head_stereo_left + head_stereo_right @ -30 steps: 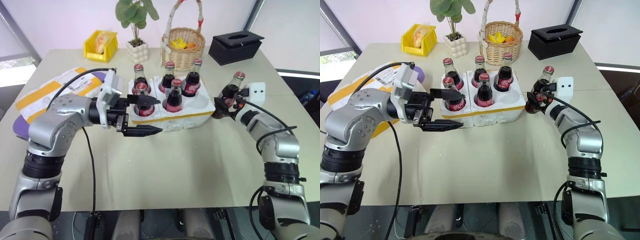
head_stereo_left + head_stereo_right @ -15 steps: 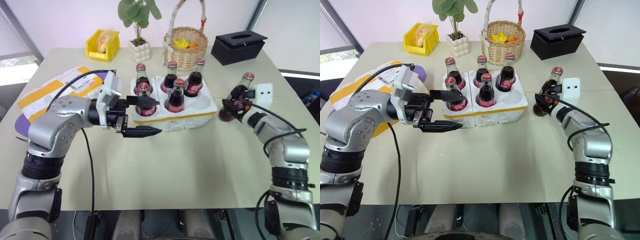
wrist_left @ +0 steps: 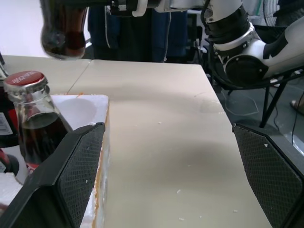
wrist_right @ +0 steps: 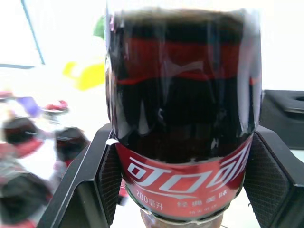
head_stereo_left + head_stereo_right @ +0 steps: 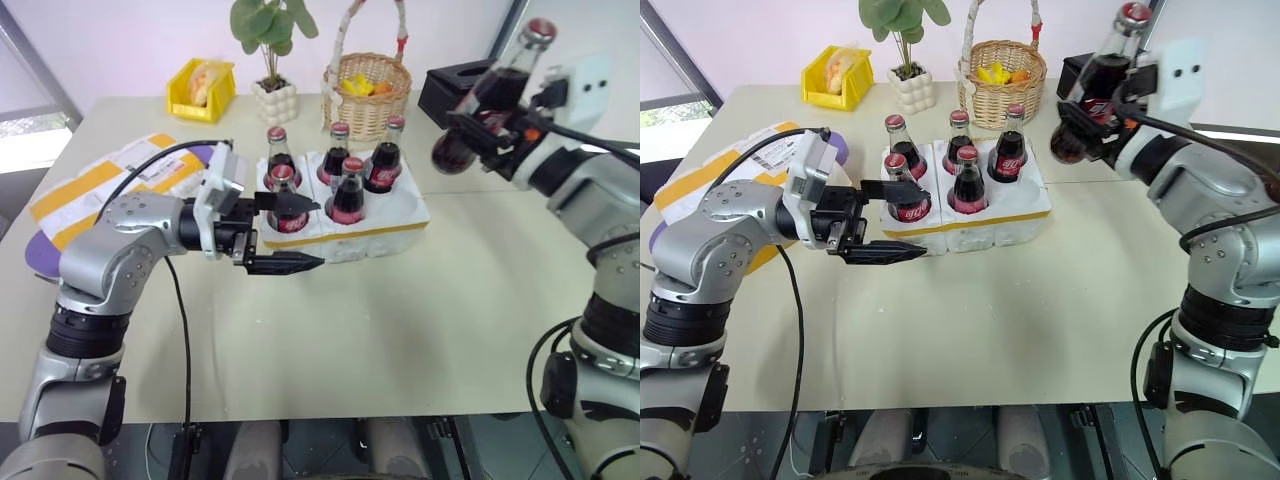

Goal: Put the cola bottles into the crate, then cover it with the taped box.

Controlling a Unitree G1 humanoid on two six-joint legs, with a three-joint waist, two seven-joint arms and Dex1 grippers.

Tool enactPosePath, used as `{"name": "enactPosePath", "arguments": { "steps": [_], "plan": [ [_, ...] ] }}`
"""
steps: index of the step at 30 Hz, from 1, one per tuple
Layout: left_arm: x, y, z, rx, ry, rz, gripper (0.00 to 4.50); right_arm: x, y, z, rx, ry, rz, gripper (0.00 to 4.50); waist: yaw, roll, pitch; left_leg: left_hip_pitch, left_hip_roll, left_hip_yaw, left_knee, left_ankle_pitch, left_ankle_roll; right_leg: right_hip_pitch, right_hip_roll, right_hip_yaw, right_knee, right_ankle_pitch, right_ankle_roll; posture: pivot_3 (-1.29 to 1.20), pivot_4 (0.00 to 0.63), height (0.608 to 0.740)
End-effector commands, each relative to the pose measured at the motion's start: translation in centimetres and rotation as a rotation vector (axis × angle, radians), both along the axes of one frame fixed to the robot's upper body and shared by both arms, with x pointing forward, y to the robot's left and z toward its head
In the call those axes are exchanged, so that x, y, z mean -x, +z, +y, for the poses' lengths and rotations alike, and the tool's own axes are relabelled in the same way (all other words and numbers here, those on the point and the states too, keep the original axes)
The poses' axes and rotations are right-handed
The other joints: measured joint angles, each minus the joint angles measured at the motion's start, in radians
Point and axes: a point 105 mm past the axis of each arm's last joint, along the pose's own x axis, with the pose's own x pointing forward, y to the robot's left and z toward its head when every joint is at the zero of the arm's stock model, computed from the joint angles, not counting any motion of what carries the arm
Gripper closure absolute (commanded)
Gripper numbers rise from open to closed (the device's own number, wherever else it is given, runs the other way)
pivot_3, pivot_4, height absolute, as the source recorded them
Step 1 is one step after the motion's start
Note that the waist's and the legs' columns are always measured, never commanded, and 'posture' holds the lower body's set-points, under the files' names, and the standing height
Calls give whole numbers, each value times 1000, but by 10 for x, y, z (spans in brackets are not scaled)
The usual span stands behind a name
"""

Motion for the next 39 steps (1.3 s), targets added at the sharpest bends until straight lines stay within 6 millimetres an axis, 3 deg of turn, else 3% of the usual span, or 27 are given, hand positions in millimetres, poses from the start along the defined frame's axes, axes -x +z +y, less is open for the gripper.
{"name": "enactPosePath", "arguments": {
  "steps": [1,11,24,26,28,39],
  "plan": [
    [1,8,-2,6,-5,-47,0,11,23,15,18,38,-106,1717,2,0,0,0,0,0,0,0,0,0,0,0,0,0,0,0,150,740],
    [0,11,0,9,20,-58,0,3,-16,36,21,98,3,1717,-2,0,0,-1,0,0,0,0,0,-1,0,0,0,1,2,0,150,740],
    [0,13,2,6,30,-65,0,-8,-55,40,46,88,84,1717,-1,0,0,-1,0,0,0,0,0,-2,0,0,0,1,2,0,150,740],
    [-1,13,2,6,30,-65,0,-9,-60,38,47,81,100,696,-1,0,0,-1,0,0,0,0,0,-2,0,0,0,1,2,0,150,740],
    [-1,13,2,5,31,-65,0,-10,-67,37,50,74,118,73,-1,0,0,-1,0,0,0,0,0,-2,0,0,0,1,2,0,150,740],
    [-2,9,2,9,36,-53,0,-4,-80,20,57,23,136,73,-1,0,0,-1,0,0,0,0,0,-1,0,0,1,1,1,0,150,740]
  ]
}}
